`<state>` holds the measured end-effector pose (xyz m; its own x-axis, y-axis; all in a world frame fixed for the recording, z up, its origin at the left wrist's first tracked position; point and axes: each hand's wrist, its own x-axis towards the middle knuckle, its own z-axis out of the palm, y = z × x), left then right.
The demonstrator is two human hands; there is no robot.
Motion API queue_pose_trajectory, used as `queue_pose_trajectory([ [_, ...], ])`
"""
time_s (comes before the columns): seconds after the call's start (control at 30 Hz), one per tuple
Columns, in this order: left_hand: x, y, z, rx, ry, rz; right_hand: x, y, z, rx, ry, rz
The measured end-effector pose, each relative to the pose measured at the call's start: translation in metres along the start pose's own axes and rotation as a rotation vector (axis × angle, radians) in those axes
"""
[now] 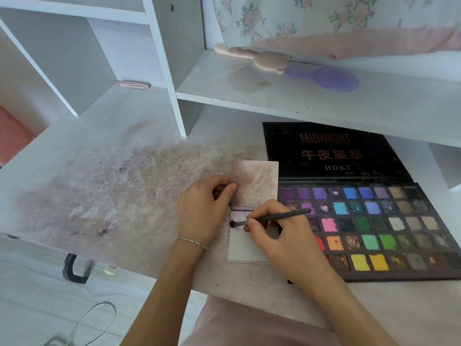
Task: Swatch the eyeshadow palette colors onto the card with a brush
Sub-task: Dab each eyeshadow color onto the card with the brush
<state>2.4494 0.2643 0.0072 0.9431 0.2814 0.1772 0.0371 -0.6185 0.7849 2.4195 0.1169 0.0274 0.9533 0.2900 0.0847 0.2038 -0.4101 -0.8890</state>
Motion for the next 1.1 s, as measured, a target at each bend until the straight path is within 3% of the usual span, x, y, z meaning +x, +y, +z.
queue_pose_trajectory([
  [0.3, 0.000, 0.000, 0.000, 0.000, 0.002, -0.009, -0.004, 0.001, -0.018, 0.196, 0.212, -0.038],
  [0.7, 0.000, 0.001, 0.000, 0.013, 0.004, -0.012, -0.010, 0.031, -0.065, -0.018, 0.436, 0.054],
  [1.1, 0.000, 0.000, 0.001, -0.009, -0.001, -0.011, -0.007, 0.035, -0.063, -0.209, 0.296, -0.029],
])
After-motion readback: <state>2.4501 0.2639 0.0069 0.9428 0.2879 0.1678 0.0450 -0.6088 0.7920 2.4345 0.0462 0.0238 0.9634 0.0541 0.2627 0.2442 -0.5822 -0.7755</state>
